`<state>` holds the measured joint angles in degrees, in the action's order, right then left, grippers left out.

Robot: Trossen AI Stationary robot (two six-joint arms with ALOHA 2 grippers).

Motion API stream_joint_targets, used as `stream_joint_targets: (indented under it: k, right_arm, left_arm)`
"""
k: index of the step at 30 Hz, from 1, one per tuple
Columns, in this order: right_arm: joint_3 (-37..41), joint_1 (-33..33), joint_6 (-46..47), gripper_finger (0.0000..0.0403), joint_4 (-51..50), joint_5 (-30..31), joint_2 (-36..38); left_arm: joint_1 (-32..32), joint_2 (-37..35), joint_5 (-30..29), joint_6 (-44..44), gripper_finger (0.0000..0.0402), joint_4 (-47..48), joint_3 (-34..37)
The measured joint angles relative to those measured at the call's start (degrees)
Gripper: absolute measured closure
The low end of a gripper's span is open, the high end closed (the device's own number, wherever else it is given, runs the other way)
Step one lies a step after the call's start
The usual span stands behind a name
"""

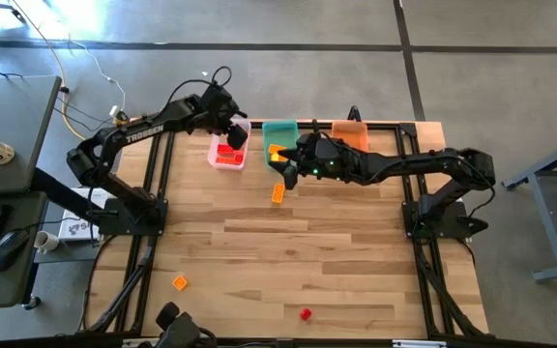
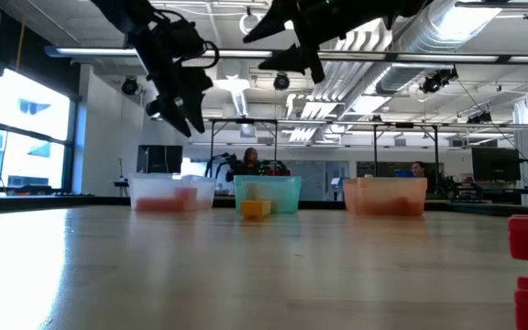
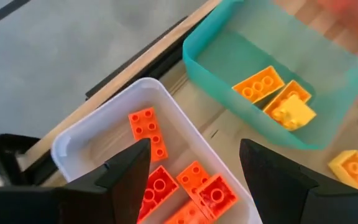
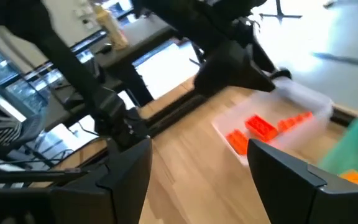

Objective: Sort & place blocks by color
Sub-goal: Put the yellow game piece into the green bin

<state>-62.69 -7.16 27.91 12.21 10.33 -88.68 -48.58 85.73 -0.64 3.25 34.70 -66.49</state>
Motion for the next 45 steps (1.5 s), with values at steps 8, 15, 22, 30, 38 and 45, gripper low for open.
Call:
stream_joint_targets:
  k: [8, 15, 22, 30, 38, 45]
  right_arm:
    - [-5.55, 0.07, -2.03, 0.0153, -6.68, 0.33, 0.0]
    - [-8.68, 1.43, 4.01, 0.0153, -15.76, 0.28, 0.0]
    - [-8.84, 3.25, 12.69, 0.0153, -25.73, 0.47, 0.0]
    - [-8.84, 4.74, 26.36, 0.0153, -40.72, 3.65, 0.0]
    - [-8.84, 7.03, 38.08, 0.0153, -51.58, 3.65, 0.0]
    - [-8.84, 9.97, 43.48, 0.0153, -53.9, 3.69, 0.02]
  left_arm:
    - [1.09, -6.89, 0.0, -0.46, 0.017, 5.92, -3.12]
    - [3.16, -14.61, 0.58, 2.57, 0.017, 11.83, -3.16]
    - [7.96, -16.98, 5.75, 1.98, 0.0169, 15.39, -3.16]
    - [15.66, -15.98, 6.19, -2.92, 0.0171, 15.23, -3.16]
    - [22.05, -14.55, 5.78, -12.64, 0.0171, 14.22, -3.14]
    - [24.71, -10.34, 5.4, -12.42, 0.0171, 7.44, -3.14]
